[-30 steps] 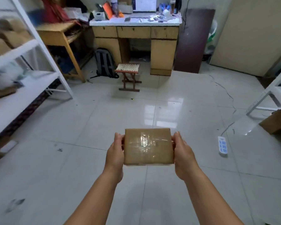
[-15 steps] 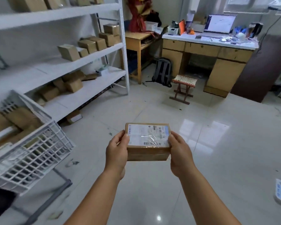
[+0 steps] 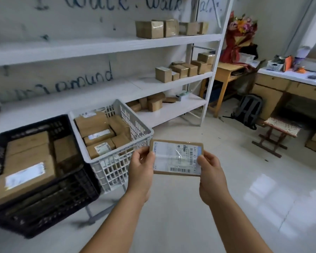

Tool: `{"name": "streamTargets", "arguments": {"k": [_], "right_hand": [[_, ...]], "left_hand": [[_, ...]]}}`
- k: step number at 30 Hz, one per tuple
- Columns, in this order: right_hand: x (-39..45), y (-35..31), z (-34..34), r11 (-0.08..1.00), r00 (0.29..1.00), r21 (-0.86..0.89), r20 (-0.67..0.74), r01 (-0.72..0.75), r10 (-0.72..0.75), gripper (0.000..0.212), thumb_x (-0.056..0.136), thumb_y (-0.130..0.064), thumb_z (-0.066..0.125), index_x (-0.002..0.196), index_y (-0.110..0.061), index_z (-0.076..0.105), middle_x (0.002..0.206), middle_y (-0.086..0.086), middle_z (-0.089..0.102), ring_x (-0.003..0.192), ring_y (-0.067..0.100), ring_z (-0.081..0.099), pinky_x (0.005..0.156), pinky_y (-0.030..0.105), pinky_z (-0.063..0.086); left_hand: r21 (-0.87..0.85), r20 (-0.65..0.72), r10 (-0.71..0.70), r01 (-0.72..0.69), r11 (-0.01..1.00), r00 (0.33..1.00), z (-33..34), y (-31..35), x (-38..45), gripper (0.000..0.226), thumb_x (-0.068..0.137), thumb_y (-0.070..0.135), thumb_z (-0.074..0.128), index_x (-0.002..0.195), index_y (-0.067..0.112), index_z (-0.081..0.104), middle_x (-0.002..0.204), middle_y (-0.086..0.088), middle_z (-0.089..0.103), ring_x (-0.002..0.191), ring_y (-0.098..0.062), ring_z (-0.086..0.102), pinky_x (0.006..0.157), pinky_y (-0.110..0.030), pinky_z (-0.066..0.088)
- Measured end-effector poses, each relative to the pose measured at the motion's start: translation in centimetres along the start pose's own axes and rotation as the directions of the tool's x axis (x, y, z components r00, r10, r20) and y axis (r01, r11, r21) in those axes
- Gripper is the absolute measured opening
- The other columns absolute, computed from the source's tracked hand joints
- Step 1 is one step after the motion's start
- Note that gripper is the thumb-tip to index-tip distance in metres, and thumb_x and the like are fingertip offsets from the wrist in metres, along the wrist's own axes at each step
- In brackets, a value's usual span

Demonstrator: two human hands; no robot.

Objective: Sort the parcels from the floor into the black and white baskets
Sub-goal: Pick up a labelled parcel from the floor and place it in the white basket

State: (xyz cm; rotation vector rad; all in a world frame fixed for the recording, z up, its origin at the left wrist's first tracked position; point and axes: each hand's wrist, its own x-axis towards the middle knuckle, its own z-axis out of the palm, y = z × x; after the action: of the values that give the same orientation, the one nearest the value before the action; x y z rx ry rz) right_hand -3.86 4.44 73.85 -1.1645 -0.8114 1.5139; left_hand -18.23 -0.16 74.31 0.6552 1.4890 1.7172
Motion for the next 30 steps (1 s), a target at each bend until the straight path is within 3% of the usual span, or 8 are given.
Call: {"name": "streamTargets", "arguments": {"k": [5, 8, 11, 14, 19, 22, 26, 30], "right_hand": [[-0.1, 1.2, 6.4, 1.0, 0.988, -0.024, 0.151, -0.006, 0.01, 0.016, 0.098, -0.004, 0.046, 0.103, -0.017, 0.055, 0.106, 0.011, 0.068, 0.095, 0.026, 0.066, 0.086, 0.041, 0.054], [0.8, 1.7, 9.1, 0.999, 0.975, -0.045, 0.223, -0.014, 0.024, 0.017, 0.098, -0.003, 0.046, 0.107, -0.014, 0.056, 0.11, 0.014, 0.068, 0.1, 0.029, 0.067, 0.084, 0.044, 0.056], [2.3, 2.3, 11.5, 0.997, 0.953, -0.068, 0.298, -0.04, 0.059, 0.023, 0.099, -0.004, 0.043, 0.113, -0.015, 0.058, 0.107, 0.011, 0.071, 0.092, 0.023, 0.071, 0.067, 0.034, 0.059], [4.7, 3.1, 13.9, 0.994, 0.925, -0.082, 0.366, -0.07, 0.096, 0.029, 0.099, -0.003, 0.041, 0.118, -0.015, 0.06, 0.104, 0.009, 0.073, 0.088, 0.022, 0.073, 0.063, 0.032, 0.059], [10.7, 4.0, 18.4, 0.987, 0.88, -0.112, 0.448, -0.118, 0.156, 0.035, 0.099, -0.001, 0.039, 0.123, -0.014, 0.06, 0.108, 0.013, 0.072, 0.096, 0.032, 0.071, 0.084, 0.051, 0.056], [15.1, 4.1, 21.1, 0.981, 0.872, -0.158, 0.457, -0.114, 0.175, 0.034, 0.099, -0.002, 0.04, 0.123, -0.016, 0.06, 0.108, 0.012, 0.072, 0.097, 0.033, 0.07, 0.085, 0.052, 0.056], [19.8, 4.2, 24.6, 0.967, 0.87, -0.251, 0.463, -0.052, 0.167, 0.025, 0.098, -0.014, 0.047, 0.115, -0.021, 0.064, 0.1, 0.003, 0.073, 0.092, 0.02, 0.07, 0.067, 0.031, 0.057], [23.2, 4.9, 27.8, 0.925, 0.859, -0.379, 0.464, -0.031, 0.219, 0.022, 0.095, -0.036, 0.053, 0.113, -0.028, 0.061, 0.106, 0.002, 0.069, 0.102, 0.021, 0.066, 0.091, 0.046, 0.053]], "left_hand": [[0.033, -0.069, 0.034, -0.032, 0.999, 0.997, -5.4, 2.2, 1.6, 0.026, 0.097, 0.014, 0.051, 0.091, 0.038, 0.061, 0.095, 0.012, 0.07, 0.089, -0.009, 0.067, 0.074, -0.027, 0.055], [0.033, -0.11, 0.043, -0.04, 0.999, 0.993, -7.4, 2.8, 2.7, 0.029, 0.098, 0.017, 0.05, 0.09, 0.043, 0.06, 0.093, 0.016, 0.07, 0.083, -0.002, 0.068, 0.064, -0.017, 0.053], [0.054, -0.16, 0.049, -0.041, 0.998, 0.986, -8.9, 3.0, 4.3, 0.029, 0.098, 0.017, 0.049, 0.094, 0.044, 0.061, 0.098, 0.012, 0.07, 0.09, -0.009, 0.068, 0.072, -0.026, 0.055], [0.051, -0.212, 0.058, -0.048, 0.998, 0.976, -10.0, 3.1, 6.9, 0.031, 0.097, 0.014, 0.049, 0.103, 0.042, 0.06, 0.105, 0.01, 0.067, 0.096, -0.01, 0.066, 0.076, -0.027, 0.053], [0.098, -0.273, 0.065, -0.039, 0.994, 0.96, -10.9, 3.3, 13.4, 0.033, 0.097, 0.013, 0.049, 0.119, 0.038, 0.054, 0.112, 0.009, 0.065, 0.099, -0.008, 0.063, 0.078, -0.024, 0.051], [0.166, -0.327, 0.071, -0.016, 0.986, 0.943, -10.7, 3.5, 18.2, 0.04, 0.097, 0.012, 0.048, 0.131, 0.033, 0.051, 0.118, 0.01, 0.062, 0.106, -0.008, 0.06, 0.082, -0.024, 0.051], [0.228, -0.381, 0.069, 0.021, 0.973, 0.922, -10.4, 3.5, 23.6, 0.036, 0.095, 0.011, 0.05, 0.121, 0.036, 0.05, 0.109, 0.016, 0.059, 0.098, 0.0, 0.057, 0.085, -0.027, 0.052], [0.261, -0.462, 0.056, 0.075, 0.962, 0.885, -11.1, 2.7, 27.7, 0.02, 0.095, 0.025, 0.055, 0.112, 0.031, 0.049, 0.106, 0.013, 0.057, 0.095, -0.002, 0.056, 0.084, -0.026, 0.044]]}}
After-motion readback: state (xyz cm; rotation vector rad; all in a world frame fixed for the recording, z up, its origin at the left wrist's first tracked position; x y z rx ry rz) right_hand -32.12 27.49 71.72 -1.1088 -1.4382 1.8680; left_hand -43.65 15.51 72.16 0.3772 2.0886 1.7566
